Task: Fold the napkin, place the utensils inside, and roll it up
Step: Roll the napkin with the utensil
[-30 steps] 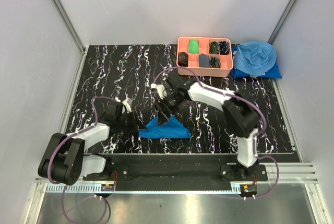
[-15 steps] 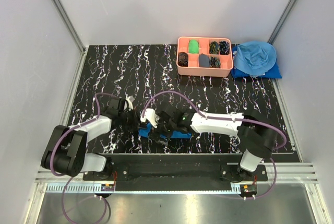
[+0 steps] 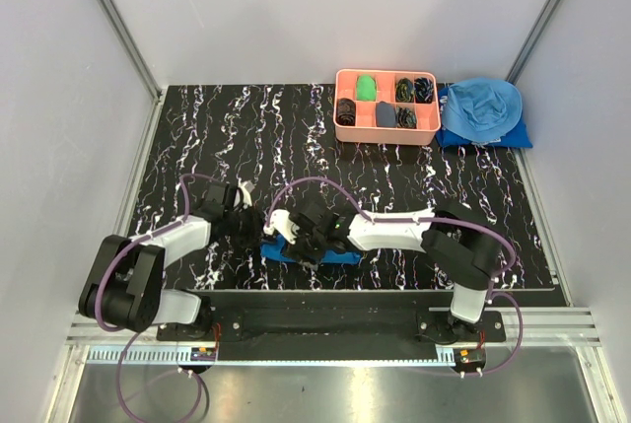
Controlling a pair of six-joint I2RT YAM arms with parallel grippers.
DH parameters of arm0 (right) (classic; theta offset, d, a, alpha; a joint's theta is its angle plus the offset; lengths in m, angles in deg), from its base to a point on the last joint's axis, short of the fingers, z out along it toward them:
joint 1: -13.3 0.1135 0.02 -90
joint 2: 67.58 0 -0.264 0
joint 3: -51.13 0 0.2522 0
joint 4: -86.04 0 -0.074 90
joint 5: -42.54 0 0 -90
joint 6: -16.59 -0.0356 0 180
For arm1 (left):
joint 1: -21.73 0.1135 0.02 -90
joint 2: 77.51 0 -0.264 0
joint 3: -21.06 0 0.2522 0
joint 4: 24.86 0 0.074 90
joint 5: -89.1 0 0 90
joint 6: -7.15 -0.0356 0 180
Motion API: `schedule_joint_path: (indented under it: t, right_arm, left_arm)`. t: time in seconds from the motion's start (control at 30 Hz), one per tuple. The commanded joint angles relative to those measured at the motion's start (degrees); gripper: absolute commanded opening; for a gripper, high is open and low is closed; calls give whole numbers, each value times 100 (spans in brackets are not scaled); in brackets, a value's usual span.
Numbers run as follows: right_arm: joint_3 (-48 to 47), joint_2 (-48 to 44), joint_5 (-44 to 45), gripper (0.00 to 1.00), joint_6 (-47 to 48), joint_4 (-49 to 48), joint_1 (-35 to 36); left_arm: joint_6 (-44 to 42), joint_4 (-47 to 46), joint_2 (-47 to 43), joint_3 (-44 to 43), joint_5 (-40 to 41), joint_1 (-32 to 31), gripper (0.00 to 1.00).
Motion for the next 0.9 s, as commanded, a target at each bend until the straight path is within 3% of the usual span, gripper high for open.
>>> schedule_joint_path:
  t: [0.0, 0.03, 0.07, 0.13, 0.17, 0.3, 0.63, 0.87]
  right_arm:
    - [-123, 396, -39, 58, -196, 199, -52]
    - [-167, 458, -161, 50, -240, 252, -78]
    - [-176, 537, -275, 48, -293, 296, -113]
    - [-185, 581, -739, 44, -451, 376, -323]
    - [-202, 616, -890, 42, -504, 402, -394]
    - [-308, 713, -1951, 39, -706, 586, -798]
    - [-879, 1556, -4274, 36, -1058, 850, -1659]
    - [-1230, 2198, -5618, 36, -1260, 1035, -1985]
  left_arm:
    - [-205, 79, -39, -274, -32, -5, 19]
    - [-231, 114, -101, -310, -6, -5, 26]
    - [-249, 140, -162, -354, 108, -5, 40]
    - [-293, 298, -390, -486, 284, -5, 52]
    - [-319, 351, -487, -512, 511, -5, 63]
    - [-355, 509, -1040, -451, 943, 4, 73]
    - [14, 9, -1999, 383, 1023, 4, 76]
    - [58, -483, -2140, 788, 917, 4, 70]
